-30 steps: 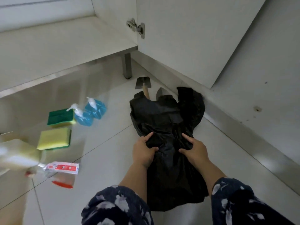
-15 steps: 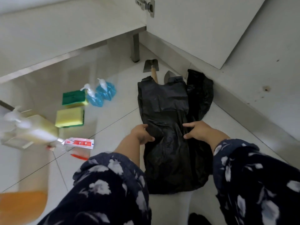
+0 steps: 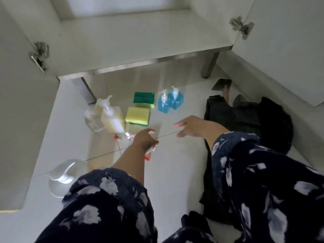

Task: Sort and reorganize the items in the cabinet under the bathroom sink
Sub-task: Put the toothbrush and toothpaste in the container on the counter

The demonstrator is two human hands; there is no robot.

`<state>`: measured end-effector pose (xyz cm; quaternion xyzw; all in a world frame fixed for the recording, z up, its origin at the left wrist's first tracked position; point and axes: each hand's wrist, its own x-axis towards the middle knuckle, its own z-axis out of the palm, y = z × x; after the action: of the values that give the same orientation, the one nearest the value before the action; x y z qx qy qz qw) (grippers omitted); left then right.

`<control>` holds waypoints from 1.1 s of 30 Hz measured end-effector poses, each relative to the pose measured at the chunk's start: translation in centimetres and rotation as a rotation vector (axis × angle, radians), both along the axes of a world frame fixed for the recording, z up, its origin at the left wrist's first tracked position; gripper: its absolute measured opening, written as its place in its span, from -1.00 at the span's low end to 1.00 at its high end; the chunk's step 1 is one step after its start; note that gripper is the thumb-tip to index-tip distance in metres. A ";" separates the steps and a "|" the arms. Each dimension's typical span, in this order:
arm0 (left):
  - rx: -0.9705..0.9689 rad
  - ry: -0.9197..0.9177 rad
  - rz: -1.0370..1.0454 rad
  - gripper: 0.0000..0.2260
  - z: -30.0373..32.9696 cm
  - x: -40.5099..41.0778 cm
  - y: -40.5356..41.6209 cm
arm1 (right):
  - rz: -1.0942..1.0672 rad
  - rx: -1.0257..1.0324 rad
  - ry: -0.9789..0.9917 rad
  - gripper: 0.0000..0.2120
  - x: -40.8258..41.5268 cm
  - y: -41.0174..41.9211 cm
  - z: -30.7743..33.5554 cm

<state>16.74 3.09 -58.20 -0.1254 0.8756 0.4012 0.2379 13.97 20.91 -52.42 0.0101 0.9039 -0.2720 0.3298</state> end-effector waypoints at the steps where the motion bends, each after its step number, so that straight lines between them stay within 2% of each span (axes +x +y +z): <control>1: -0.028 0.009 0.024 -0.56 -1.0 0.1 -1.1 | 0.043 -0.017 0.009 -0.51 -0.5 -1.6 -1.1; 5: -0.127 -0.019 0.045 -0.59 -3.5 0.3 -4.4 | 0.155 -0.069 -0.006 -0.53 -1.7 -6.2 -4.9; 9: -0.230 -0.096 0.059 -0.58 -5.3 0.3 -7.1 | 0.286 0.010 0.014 -0.54 -3.1 -9.2 -7.9; 13: -0.402 -0.132 0.079 -0.63 -7.7 0.2 -8.0 | 0.396 0.094 0.125 -0.68 -4.4 -11.5 -10.8; 16: -0.474 -0.116 0.164 -0.57 -9.1 -0.4 -7.4 | 0.442 0.168 0.234 -0.70 -5.1 -13.2 -13.4; 21: -0.382 -0.083 0.347 -0.51 -10.7 -0.9 -5.8 | 0.407 0.189 0.295 -0.64 -5.1 -14.6 -16.3; 26: -0.310 -0.028 0.516 -0.75 -11.5 -1.0 -6.0 | 0.341 0.039 0.234 -0.78 -5.6 -14.4 -16.6; 29: -0.233 -0.015 0.601 -0.77 -11.4 -0.5 -6.4 | 0.302 -0.012 0.202 -0.69 -5.7 -14.1 -16.2; 33: -0.174 0.024 0.619 -0.77 -11.2 0.8 -6.8 | 0.234 -0.054 0.147 -0.68 -5.3 -13.9 -15.9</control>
<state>17.54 -3.71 -69.35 -0.4009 0.8297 0.3797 0.0825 8.62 6.96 -68.33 -0.1243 0.9130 -0.2559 0.2924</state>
